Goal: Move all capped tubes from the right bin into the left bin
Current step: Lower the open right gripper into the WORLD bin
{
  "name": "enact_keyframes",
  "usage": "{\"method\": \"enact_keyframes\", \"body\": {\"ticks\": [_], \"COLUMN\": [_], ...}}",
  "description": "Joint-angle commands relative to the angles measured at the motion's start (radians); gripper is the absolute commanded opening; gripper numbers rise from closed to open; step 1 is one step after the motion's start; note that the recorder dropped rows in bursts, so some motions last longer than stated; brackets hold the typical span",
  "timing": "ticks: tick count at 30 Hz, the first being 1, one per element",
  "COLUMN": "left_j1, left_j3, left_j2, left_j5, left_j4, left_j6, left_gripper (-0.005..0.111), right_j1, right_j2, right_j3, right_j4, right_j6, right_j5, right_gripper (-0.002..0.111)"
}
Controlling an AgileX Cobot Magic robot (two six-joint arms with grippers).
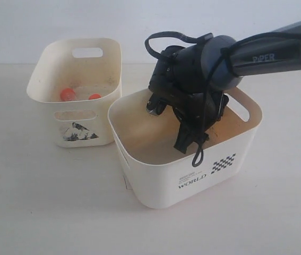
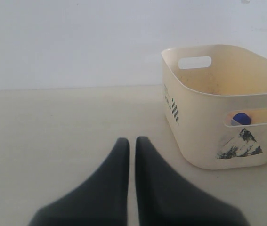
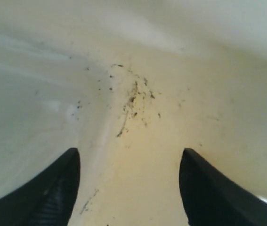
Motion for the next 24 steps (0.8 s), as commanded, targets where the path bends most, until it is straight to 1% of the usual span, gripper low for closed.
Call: {"method": "enact_keyframes", "body": {"ticks": [1, 14, 24], "left_j1": [0.000, 0.000, 0.000], "left_j3": [-0.004, -0.004, -0.004], "left_j2": [0.000, 0.000, 0.000], "left_j5": [0.000, 0.000, 0.000], "left_j4": [0.002, 0.002, 0.002], "left_j6": [-0.010, -0.010, -0.010], "left_gripper": [0.004, 0.004, 0.004], "right_j1": [-0.006, -0.006, -0.006], "right_j2": [0.037, -0.051, -0.070], "right_j3": [0.014, 0.014, 0.014], "right_j4": [0.061, 0.086, 0.123], "right_j6": [0.006, -0.005, -0.016], "right_j5": [0.008, 0.045, -0.023], "right_gripper": [0.061, 0.061, 0.061]}}
